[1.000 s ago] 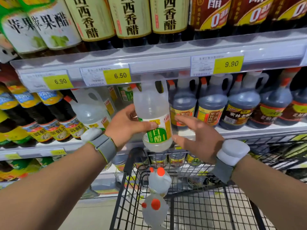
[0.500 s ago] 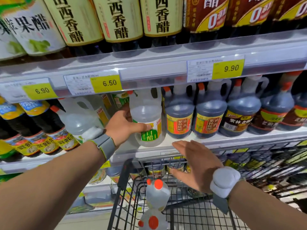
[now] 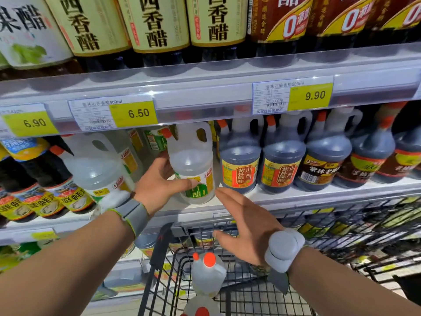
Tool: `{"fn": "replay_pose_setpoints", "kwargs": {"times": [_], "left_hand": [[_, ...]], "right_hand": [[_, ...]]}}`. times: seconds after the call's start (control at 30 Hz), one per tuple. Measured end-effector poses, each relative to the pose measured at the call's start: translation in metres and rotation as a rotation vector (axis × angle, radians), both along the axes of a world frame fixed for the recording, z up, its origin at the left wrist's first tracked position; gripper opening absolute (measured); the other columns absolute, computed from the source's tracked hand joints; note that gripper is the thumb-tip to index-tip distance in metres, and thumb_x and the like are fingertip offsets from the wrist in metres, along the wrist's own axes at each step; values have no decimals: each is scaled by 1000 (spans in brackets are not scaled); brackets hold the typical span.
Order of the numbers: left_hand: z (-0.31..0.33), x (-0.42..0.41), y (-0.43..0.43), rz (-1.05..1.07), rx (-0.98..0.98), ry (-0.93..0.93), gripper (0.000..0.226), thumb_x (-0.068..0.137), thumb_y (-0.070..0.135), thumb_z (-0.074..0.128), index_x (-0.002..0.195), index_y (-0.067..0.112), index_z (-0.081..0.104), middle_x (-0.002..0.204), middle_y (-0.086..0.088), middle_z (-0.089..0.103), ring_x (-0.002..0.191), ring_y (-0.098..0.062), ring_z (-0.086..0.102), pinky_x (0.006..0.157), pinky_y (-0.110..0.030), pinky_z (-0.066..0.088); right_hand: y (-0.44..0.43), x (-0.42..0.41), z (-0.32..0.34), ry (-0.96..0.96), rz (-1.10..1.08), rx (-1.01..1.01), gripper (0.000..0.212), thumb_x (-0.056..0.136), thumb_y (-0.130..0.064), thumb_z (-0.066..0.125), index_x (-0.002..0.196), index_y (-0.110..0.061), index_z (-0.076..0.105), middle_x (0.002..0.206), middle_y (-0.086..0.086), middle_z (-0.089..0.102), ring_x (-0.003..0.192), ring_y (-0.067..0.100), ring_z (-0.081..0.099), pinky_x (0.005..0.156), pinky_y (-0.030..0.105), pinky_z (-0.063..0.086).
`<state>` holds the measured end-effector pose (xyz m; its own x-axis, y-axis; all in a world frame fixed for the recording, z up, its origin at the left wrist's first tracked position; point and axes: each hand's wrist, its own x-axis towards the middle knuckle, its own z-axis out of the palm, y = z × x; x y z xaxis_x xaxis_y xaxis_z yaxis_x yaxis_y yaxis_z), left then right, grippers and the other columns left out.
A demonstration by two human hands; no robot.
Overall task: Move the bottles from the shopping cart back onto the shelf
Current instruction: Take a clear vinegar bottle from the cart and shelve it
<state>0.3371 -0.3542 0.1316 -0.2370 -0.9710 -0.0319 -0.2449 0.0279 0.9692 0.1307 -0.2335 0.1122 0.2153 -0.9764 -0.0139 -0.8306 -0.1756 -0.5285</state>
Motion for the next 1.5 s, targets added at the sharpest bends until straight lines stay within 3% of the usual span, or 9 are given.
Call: {"fn": "replay_pose_setpoints", "kwargs": {"times": [0.1, 0.23, 0.37, 0.53, 0.7, 0.83, 1.0, 1.17, 1.5], "left_hand": [[-11, 4, 17, 75, -88, -59, 89, 51, 43, 95, 130, 30, 55, 128, 12, 67, 120, -11, 64, 102, -37, 53], [-26, 0, 34, 99, -185, -98, 84, 68, 20, 95, 139, 32, 53, 130, 11, 67, 118, -7, 65, 92, -26, 57], [-26, -14, 33, 177, -243, -128, 83, 68, 19, 94, 139, 27, 52, 119, 17, 66, 106, 10, 61, 77, -4, 49], [-28, -22, 30, 236, -290, -168, 82, 67, 25, 94, 138, 27, 52, 118, 11, 67, 100, 11, 61, 87, -22, 52], [-26, -27, 28, 240, -301, -176, 81, 68, 27, 94, 137, 27, 52, 116, 11, 65, 94, 3, 63, 84, -20, 53], [-25, -27, 24, 244, -275, -211, 79, 70, 30, 93, 137, 26, 50, 113, 13, 63, 87, 17, 55, 74, -4, 44], [-23, -32, 18, 268, -239, -241, 74, 70, 31, 93, 131, 24, 53, 106, 15, 63, 77, 24, 52, 67, -2, 44], [-19, -41, 9, 296, -243, -245, 75, 71, 32, 92, 132, 20, 51, 108, 10, 62, 89, -10, 63, 83, -29, 53], [-20, -61, -25, 374, -255, -301, 81, 70, 37, 91, 138, 16, 51, 126, -6, 70, 115, -29, 66, 98, -42, 54]], "right_hand": [[-2, 3, -2, -20, 19, -23, 84, 92, -51, 59, 158, -33, 10, 165, -20, 4, 151, 7, 12, 113, 13, 13], [-7, 1, -9, -12, 5, -54, 84, 91, -51, 60, 158, -31, 13, 165, -18, 9, 151, 8, 14, 113, 14, 13], [-7, 4, -14, -8, -44, -73, 83, 89, -54, 60, 157, -33, 18, 164, -17, 16, 148, 10, 22, 112, 16, 17], [-5, 10, -15, 47, -73, -70, 84, 86, -61, 59, 157, -33, 22, 163, -15, 23, 148, 13, 25, 115, 20, 17], [-8, 14, -11, 59, -126, -17, 84, 86, -67, 53, 156, -35, 21, 162, -16, 25, 146, 13, 29, 116, 26, 25], [-15, 17, -3, 40, -175, 86, 82, 86, -70, 50, 155, -39, 19, 162, -18, 23, 145, 15, 32, 114, 32, 31], [-25, 13, 1, -117, -261, 178, 78, 85, -72, 51, 152, -47, 21, 159, -17, 32, 145, 16, 35, 117, 37, 32], [-13, 19, -3, 97, -146, 103, 80, 89, -69, 48, 156, -38, 17, 162, -15, 27, 147, 15, 28, 116, 33, 28], [-12, 17, -8, 139, -96, 23, 78, 90, -67, 46, 155, -34, 20, 161, -15, 27, 147, 12, 24, 118, 26, 16]]}}
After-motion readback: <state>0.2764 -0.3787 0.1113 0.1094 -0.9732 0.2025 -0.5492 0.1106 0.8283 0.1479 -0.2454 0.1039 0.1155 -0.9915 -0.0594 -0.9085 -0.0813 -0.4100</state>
